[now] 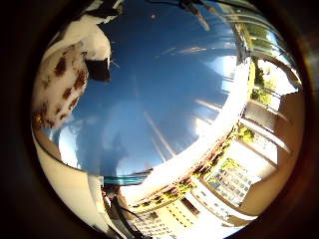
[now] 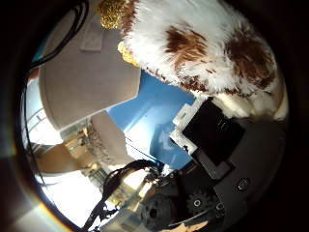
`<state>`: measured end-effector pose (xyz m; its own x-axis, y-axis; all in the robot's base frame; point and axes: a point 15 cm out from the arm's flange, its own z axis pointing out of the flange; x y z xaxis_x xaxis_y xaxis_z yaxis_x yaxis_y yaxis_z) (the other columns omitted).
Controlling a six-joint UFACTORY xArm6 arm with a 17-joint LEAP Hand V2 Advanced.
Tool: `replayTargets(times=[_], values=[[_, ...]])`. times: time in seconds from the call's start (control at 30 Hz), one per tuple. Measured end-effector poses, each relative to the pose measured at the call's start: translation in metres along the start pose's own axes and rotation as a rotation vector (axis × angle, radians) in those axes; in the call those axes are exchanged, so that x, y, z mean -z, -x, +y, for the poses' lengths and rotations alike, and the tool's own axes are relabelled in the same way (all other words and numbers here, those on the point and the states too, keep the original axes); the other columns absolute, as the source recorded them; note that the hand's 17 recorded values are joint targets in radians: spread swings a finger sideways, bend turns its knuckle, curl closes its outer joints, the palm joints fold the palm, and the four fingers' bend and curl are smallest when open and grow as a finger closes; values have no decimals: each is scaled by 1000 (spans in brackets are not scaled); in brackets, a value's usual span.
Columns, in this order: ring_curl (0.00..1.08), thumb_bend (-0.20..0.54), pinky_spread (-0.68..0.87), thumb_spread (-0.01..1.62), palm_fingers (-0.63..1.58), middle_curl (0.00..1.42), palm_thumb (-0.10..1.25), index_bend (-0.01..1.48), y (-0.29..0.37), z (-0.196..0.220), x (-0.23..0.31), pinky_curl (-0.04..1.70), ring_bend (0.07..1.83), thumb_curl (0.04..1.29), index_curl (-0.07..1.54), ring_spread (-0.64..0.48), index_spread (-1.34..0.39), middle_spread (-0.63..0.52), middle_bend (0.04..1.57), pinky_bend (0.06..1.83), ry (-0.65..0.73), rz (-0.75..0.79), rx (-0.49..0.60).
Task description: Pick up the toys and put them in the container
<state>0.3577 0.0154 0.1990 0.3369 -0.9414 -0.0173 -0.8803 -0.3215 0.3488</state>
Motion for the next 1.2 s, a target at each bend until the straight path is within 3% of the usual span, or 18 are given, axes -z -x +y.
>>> replayTargets(times=[0.13, 0.27, 0.67, 0.8, 0.97, 1.2], values=[[781, 26, 215, 1011, 989, 1027, 991, 800, 8, 43, 29, 737, 1359, 712, -11, -87, -733, -255, 1064, 1450, 36, -10, 9], [801, 3, 192, 1011, 951, 1088, 990, 920, 21, 69, 71, 773, 1391, 770, -13, -99, -812, -267, 1083, 1485, -21, 13, 42], [835, -9, 163, 1008, 878, 1176, 987, 1099, 117, 84, 218, 828, 1453, 878, -16, -112, -911, -280, 1122, 1538, -308, -32, 231], [841, -9, 158, 1014, 863, 1191, 984, 1137, 148, 64, 242, 839, 1470, 910, -17, -113, -925, -281, 1134, 1549, -427, -43, 265], [843, -11, 152, 1014, 848, 1204, 971, 1179, 183, 5, 271, 850, 1488, 943, -18, -113, -937, -281, 1152, 1558, -622, -45, 284], [844, -45, 147, 1020, 816, 1212, 881, 1218, 220, -78, 235, 864, 1500, 953, -18, -113, -940, -280, 1168, 1563, -537, -67, 279]])
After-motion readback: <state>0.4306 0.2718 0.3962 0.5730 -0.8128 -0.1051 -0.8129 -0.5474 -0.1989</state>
